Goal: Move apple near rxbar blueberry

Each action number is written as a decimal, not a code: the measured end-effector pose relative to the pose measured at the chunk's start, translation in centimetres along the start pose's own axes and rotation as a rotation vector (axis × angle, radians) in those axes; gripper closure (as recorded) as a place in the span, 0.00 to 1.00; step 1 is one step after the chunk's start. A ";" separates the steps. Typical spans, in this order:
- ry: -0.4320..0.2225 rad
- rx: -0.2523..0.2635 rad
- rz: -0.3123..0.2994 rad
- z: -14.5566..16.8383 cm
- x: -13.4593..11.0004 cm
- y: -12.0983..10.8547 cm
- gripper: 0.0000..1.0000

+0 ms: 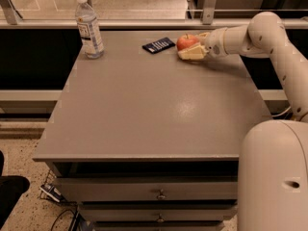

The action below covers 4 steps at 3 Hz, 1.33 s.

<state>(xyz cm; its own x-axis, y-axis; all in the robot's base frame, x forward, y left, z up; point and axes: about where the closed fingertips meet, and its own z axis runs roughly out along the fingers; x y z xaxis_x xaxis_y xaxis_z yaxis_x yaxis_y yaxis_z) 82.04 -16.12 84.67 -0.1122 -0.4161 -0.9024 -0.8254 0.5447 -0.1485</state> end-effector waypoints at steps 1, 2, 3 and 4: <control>0.000 -0.007 0.001 0.5 0.0 0.2 0.00; 0.000 -0.007 0.001 0.5 0.0 0.2 0.00; -0.012 0.023 -0.018 -2.0 -1.7 -0.9 0.00; -0.055 0.082 -0.036 -7.2 -4.8 -2.7 0.00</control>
Offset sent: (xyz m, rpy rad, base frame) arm 0.0007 0.0034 -0.0020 0.0010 0.0028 0.0044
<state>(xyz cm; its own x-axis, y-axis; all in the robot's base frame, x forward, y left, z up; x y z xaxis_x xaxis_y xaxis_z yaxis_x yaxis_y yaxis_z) 80.78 -20.86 92.30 -0.0511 -0.3969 -0.9165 -0.7801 0.5888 -0.2115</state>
